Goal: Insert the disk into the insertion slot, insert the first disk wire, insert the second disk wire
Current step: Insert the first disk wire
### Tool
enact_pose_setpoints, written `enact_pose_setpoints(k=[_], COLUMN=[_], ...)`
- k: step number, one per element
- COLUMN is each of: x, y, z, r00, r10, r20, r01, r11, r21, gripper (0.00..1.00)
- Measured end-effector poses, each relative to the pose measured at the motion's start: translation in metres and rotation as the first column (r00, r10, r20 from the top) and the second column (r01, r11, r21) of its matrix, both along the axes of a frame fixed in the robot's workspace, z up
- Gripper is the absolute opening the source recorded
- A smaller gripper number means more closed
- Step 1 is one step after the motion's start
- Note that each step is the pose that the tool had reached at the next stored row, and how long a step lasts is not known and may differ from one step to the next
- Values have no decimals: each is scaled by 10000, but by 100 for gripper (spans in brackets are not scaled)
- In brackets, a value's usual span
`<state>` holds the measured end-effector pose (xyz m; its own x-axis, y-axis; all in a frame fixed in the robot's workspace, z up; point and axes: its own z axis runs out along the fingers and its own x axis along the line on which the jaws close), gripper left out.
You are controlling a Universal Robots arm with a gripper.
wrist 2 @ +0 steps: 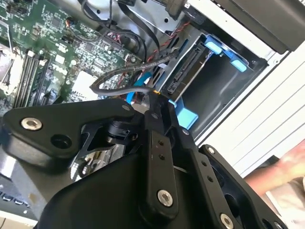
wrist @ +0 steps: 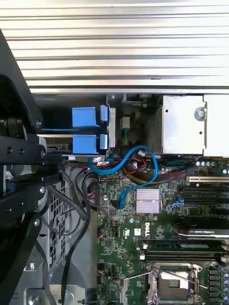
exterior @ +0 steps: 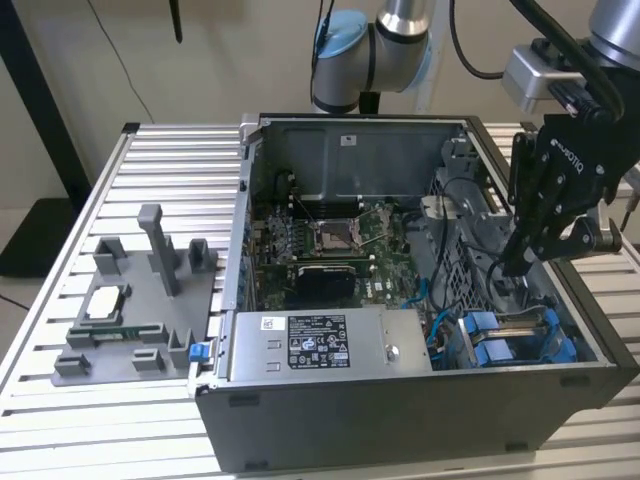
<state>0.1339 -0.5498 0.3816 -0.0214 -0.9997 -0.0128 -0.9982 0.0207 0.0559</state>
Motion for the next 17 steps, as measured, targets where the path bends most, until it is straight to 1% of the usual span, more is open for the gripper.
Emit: enact_pose_setpoints(k=[9, 15, 17], x=[13, 17, 26], y=[-81, -113, -117], z=[-22, -51, -71], r00=[10000, 10000, 10000], r10=[-1, -6, -4], r20=[-1, -1, -1], r01=[1, 6, 4], r11=[9998, 9994, 9993], r21=[-218, -359, -372], gripper=[0, 0, 0])
